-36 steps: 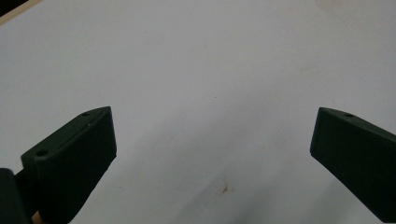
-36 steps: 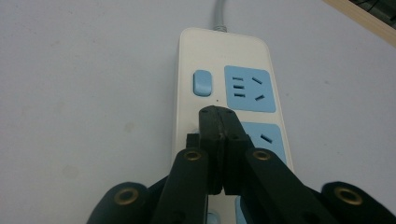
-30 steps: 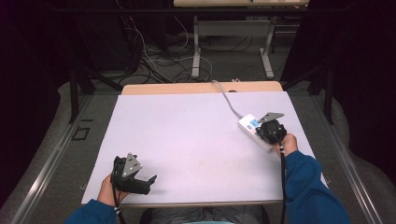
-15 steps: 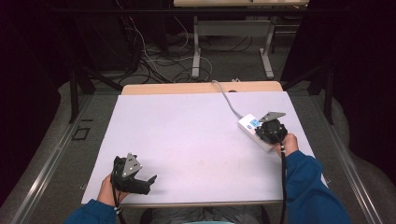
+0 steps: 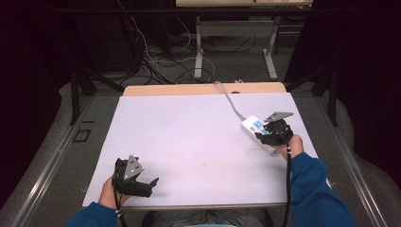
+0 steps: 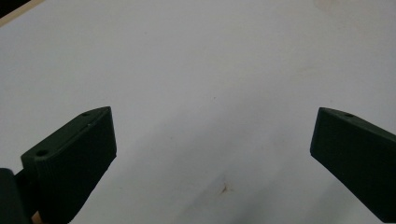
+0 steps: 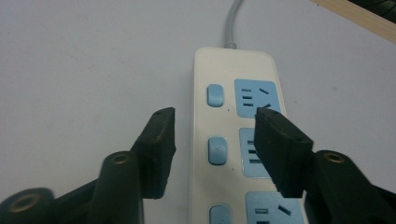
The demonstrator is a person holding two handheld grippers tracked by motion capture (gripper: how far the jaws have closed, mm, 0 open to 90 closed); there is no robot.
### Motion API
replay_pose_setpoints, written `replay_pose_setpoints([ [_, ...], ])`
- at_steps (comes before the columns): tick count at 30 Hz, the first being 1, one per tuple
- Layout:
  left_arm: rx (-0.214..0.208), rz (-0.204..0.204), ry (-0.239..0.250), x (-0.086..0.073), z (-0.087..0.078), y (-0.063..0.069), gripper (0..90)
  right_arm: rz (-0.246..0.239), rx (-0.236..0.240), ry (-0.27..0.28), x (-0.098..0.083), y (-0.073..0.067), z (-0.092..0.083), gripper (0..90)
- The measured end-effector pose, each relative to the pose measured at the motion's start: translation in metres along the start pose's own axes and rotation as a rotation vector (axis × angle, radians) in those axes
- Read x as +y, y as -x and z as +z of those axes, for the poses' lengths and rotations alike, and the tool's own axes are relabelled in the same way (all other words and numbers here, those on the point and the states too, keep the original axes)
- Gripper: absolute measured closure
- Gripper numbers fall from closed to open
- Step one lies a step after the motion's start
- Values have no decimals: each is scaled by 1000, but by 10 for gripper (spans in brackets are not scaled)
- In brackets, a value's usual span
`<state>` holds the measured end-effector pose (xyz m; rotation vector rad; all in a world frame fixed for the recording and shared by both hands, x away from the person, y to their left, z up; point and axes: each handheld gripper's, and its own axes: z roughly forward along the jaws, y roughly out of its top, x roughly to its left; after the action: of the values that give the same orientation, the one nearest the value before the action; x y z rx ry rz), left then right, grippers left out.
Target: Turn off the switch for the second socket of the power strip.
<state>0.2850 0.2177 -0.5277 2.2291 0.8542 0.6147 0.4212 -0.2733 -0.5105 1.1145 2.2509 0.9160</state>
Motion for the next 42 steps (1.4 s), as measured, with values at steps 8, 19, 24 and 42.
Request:
replay_pose_setpoints([
  [8,2,-1,-2,0,0,0,4,-14,56,21,1,0,-7,184],
  [19,4,8,-1,0,0,0,4,-12,103,50,1,-2,-13,0],
  [24,5,7,4,-1,0,0,4,3,126,68,3,-6,-16,0],
  [42,9,-2,2,-1,0,0,4,-41,165,94,2,-26,-34,0],
])
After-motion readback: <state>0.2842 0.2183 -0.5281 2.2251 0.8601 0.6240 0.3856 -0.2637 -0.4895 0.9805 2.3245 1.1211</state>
